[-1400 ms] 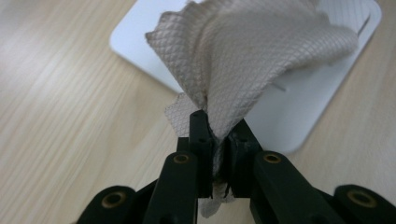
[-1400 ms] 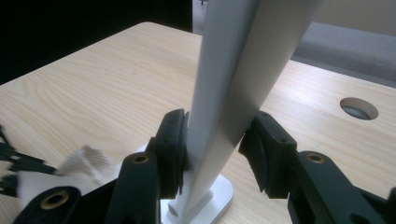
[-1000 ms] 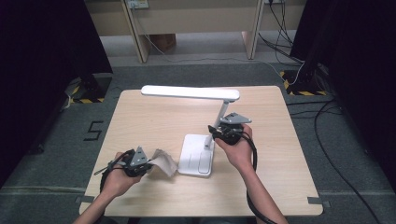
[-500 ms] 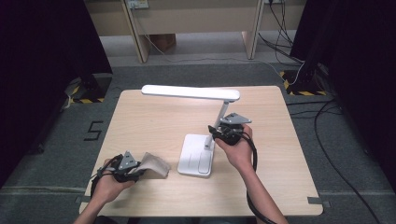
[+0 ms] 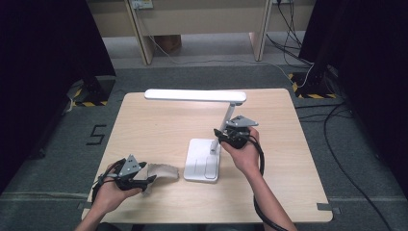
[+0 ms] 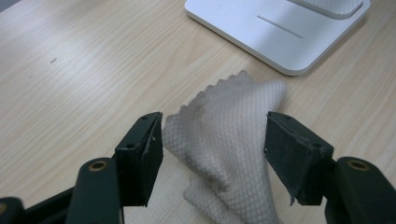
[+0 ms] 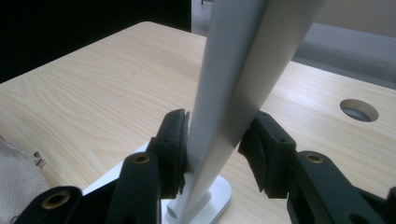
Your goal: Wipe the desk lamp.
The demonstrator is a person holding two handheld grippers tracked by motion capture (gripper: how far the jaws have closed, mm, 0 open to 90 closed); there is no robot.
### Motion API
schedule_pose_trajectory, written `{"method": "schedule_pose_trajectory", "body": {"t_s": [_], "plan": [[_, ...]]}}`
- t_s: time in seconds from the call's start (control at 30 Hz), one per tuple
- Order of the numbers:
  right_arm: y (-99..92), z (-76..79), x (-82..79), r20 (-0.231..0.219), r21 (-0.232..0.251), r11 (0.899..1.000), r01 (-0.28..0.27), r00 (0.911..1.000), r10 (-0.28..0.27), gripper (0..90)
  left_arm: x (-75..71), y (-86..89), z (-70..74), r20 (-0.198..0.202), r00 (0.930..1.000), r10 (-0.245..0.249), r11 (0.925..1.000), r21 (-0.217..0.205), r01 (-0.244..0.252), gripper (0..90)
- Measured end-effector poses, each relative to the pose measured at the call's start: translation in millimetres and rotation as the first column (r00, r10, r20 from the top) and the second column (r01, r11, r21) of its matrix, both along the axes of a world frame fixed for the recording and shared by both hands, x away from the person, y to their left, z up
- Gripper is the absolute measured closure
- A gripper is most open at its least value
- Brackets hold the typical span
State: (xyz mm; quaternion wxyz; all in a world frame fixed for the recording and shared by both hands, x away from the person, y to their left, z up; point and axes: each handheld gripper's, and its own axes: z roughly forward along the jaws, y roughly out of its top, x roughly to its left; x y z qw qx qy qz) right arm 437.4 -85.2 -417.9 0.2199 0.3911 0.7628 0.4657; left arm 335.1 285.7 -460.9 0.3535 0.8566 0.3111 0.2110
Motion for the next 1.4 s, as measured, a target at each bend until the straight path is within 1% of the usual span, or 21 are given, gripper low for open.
{"method": "schedule_pose_trajectory", "body": {"t_s": [0.1, 0.17, 0.23, 0.3, 0.33, 0.37, 0.5, 0.6, 0.73, 0.77, 0.9, 0.97, 1.0, 1.07, 1.1, 1.2, 1.3, 1.33, 1.37, 1.4], "plan": [[1.3, 0.1, 2.0, 0.002, -0.003, 1.000, 0.003, 1.0000, -0.003, 59.8, 2.2, 4.2, -2.3, -0.012, 0.9998, 0.018, 0.9998, 0.003, -0.018, 37.6], [2.4, 0.3, 3.0, 0.001, -0.004, 1.000, 0.004, 1.0000, -0.004, 59.9, 3.9, 8.4, -6.0, -0.024, 0.9990, 0.037, 0.9993, -0.008, -0.038, 38.5], [2.9, 0.6, 3.1, 0.000, -0.006, 1.000, 0.005, 1.0000, -0.005, 59.9, 5.0, 12.3, -10.2, -0.042, 0.9979, 0.048, 0.9988, -0.006, -0.049, 38.7], [2.4, 0.4, 2.6, 0.001, -0.004, 1.000, 0.007, 1.0000, -0.007, 59.3, 4.5, 14.9, -12.6, -0.055, 0.9973, 0.048, 0.9987, -0.014, -0.049, 38.4], [2.2, 0.5, 1.8, 0.002, -0.001, 1.000, 0.009, 1.0000, -0.009, 58.4, 3.6, 15.4, -13.0, -0.060, 0.9970, 0.050, 0.9981, -0.034, -0.052, 38.0], [2.0, 1.1, 0.4, 0.004, -0.003, 1.000, 0.012, 0.9999, -0.011, 56.6, 2.8, 16.7, -11.7, -0.062, 0.9969, 0.049, 0.9977, -0.045, -0.052, 37.6], [-1.2, 2.2, -6.2, 0.010, 0.007, 1.000, 0.019, 0.9998, -0.019, 47.7, -1.5, 20.2, -3.6, -0.041, 0.9977, 0.055, 0.9928, -0.105, -0.059, 35.0], [-6.9, 0.7, -11.5, 0.011, 0.011, 1.000, 0.017, 0.9998, -0.017, 43.3, -5.6, 22.4, 2.7, -0.032, 0.9986, 0.043, 0.9893, -0.138, -0.047, 33.0], [-14.8, -0.4, -20.1, 0.004, 0.012, 1.000, 0.004, 1.0000, -0.004, 41.4, -10.9, 24.9, 9.2, -0.026, 0.9989, 0.039, 0.9825, -0.181, -0.043, 31.3], [-17.6, 0.2, -22.5, 0.003, 0.004, 1.000, 0.002, 1.0000, -0.002, 41.3, -12.0, 26.0, 10.8, -0.022, 0.9989, 0.043, 0.9805, -0.191, -0.046, 31.3], [-27.7, -0.8, -32.5, -0.001, 0.004, 1.000, 0.000, 1.0000, 0.000, 40.8, -15.9, 30.8, 13.3, -0.008, 0.9977, 0.068, 0.9723, -0.224, -0.068, 31.9], [-33.2, -2.5, -37.6, -0.007, 0.003, 1.000, 0.002, 1.0000, -0.002, 40.2, -17.0, 33.6, 12.1, -0.009, 0.9966, 0.082, 0.9701, -0.229, -0.081, 32.2], [-36.2, -3.6, -40.3, -0.006, -0.004, 1.000, 0.001, 1.0000, -0.001, 39.9, -17.8, 34.8, 10.9, -0.013, 0.9960, 0.088, 0.9685, -0.233, -0.089, 32.2], [-41.7, -7.0, -46.5, 0.000, -0.003, 1.000, 0.005, 1.0000, -0.005, 39.0, -19.1, 37.3, 7.2, -0.021, 0.9946, 0.101, 0.9655, -0.239, -0.103, 32.5], [-44.1, -9.0, -50.3, -0.009, 0.001, 1.000, 0.011, 0.9999, -0.011, 38.6, -19.4, 38.7, 4.7, -0.027, 0.9940, 0.106, 0.9634, -0.244, -0.110, 32.7], [-52.5, -14.1, -60.1, -0.008, 0.009, 1.000, 0.025, 0.9997, -0.025, 38.1, -19.7, 43.5, -3.2, -0.042, 0.9908, 0.129, 0.9622, -0.237, -0.135, 33.1], [-60.5, -18.9, -68.8, -0.008, 0.011, 0.999, 0.039, 0.9992, -0.039, 37.9, -20.3, 47.1, -10.1, -0.045, 0.9877, 0.150, 0.9618, -0.225, -0.156, 33.4], [-63.0, -20.9, -71.3, -0.009, 0.012, 0.999, 0.042, 0.9991, -0.042, 37.9, -20.4, 47.9, -12.3, -0.041, 0.9866, 0.158, 0.9596, -0.229, -0.163, 33.4], [-66.0, -22.7, -74.1, -0.013, 0.002, 0.999, 0.047, 0.9988, -0.047, 37.9, -20.6, 49.2, -13.9, -0.033, 0.9860, 0.164, 0.9578, -0.234, -0.167, 33.6], [-68.8, -24.9, -76.3, -0.010, -0.002, 0.999, 0.049, 0.9987, -0.049, 37.9, -20.9, 50.1, -15.6, -0.019, 0.9847, 0.173, 0.9562, -0.236, -0.173, 33.9]]}}
